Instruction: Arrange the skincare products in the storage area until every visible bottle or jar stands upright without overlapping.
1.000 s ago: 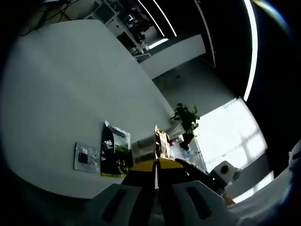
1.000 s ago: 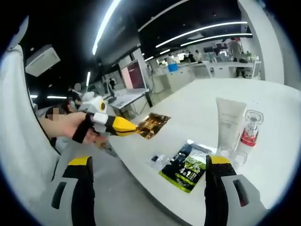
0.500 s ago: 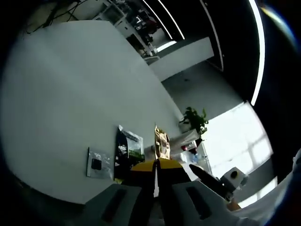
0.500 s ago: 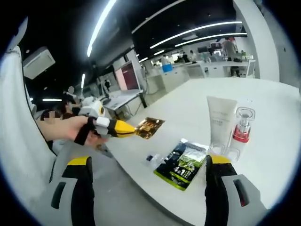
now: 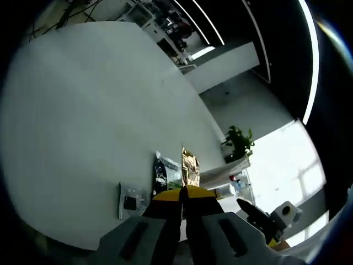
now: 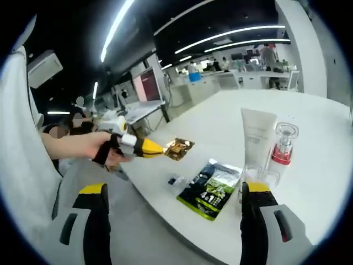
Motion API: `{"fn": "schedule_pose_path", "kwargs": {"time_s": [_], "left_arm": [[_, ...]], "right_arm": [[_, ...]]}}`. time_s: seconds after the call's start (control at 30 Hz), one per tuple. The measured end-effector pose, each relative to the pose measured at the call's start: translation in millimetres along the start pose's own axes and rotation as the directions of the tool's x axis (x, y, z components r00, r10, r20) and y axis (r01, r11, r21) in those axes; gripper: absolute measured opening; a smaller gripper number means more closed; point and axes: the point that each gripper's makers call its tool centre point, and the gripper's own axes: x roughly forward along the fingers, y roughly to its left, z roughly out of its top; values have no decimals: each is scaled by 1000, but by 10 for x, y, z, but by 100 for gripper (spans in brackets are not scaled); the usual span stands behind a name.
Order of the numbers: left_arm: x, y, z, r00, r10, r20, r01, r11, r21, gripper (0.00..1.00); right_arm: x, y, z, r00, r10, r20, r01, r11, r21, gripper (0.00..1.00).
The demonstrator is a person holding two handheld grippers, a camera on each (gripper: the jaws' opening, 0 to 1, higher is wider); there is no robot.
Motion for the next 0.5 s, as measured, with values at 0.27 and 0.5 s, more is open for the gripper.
{"fn": "schedule_pose_path", "kwargs": {"time_s": [0.27, 0.5], "left_arm": [[155, 189, 72, 999, 39, -18, -39, 999, -7, 0], [259, 320, 99, 997, 69, -29, -70, 997, -14, 0]], "right_arm": [[6, -17, -25, 1000, -11, -13, 11, 1000, 0, 99], [1, -52, -23, 1000, -22, -9, 22, 1000, 12, 99]]}}
